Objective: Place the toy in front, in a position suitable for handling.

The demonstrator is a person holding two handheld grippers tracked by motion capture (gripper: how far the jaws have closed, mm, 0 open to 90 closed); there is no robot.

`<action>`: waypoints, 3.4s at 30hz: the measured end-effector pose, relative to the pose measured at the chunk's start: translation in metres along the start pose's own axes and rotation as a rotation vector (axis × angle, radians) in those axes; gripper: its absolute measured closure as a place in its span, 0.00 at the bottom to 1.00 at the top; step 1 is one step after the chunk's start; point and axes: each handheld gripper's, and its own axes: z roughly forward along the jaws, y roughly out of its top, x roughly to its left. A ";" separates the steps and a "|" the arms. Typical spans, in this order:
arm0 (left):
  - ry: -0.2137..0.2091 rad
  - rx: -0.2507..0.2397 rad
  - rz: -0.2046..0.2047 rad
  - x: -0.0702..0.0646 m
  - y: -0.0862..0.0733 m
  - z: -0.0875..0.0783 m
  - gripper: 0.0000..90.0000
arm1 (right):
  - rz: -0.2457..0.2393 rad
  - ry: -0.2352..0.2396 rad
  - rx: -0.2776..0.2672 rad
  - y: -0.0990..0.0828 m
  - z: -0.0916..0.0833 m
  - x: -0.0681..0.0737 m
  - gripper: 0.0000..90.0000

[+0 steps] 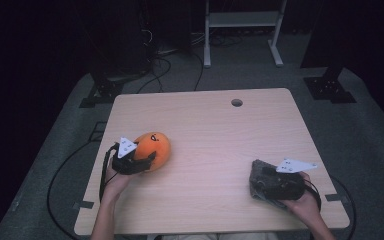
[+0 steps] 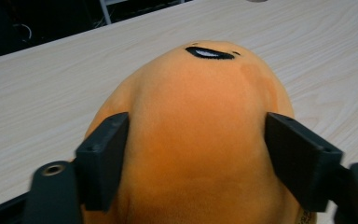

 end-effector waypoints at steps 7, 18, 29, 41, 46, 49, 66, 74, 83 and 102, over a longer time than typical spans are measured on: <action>0.012 0.013 0.011 -0.002 0.001 -0.002 0.43 | -0.004 0.001 -0.002 0.000 0.001 0.001 0.31; 0.016 -0.031 -0.023 0.000 0.005 -0.007 0.51 | -0.003 0.000 -0.011 0.000 -0.002 -0.001 0.31; -0.030 -0.146 -0.061 -0.008 0.022 -0.020 0.52 | -0.001 -0.002 -0.016 0.000 -0.003 -0.001 0.31; -0.132 -0.185 -0.020 -0.041 0.041 -0.016 0.52 | 0.011 -0.009 -0.027 0.000 -0.005 -0.004 0.31; -0.169 -0.187 0.001 -0.054 0.045 -0.013 0.52 | 0.011 -0.009 -0.028 0.000 -0.005 -0.004 0.31; -0.201 -0.186 0.021 -0.065 0.048 -0.009 0.52 | 0.013 -0.012 -0.028 0.000 -0.005 -0.004 0.31; -0.318 -0.165 0.088 -0.112 0.056 0.008 0.51 | 0.020 -0.022 -0.037 0.000 -0.009 -0.007 0.31; -0.365 -0.159 0.113 -0.130 0.058 0.014 0.51 | 0.022 -0.026 -0.040 0.000 -0.010 -0.008 0.31; -0.427 -0.137 0.163 -0.152 0.056 0.023 0.50 | 0.031 -0.046 -0.056 -0.001 -0.014 -0.012 0.31; -0.507 -0.098 0.206 -0.171 0.048 0.036 0.48 | 0.058 -0.071 -0.064 -0.003 -0.020 -0.016 0.31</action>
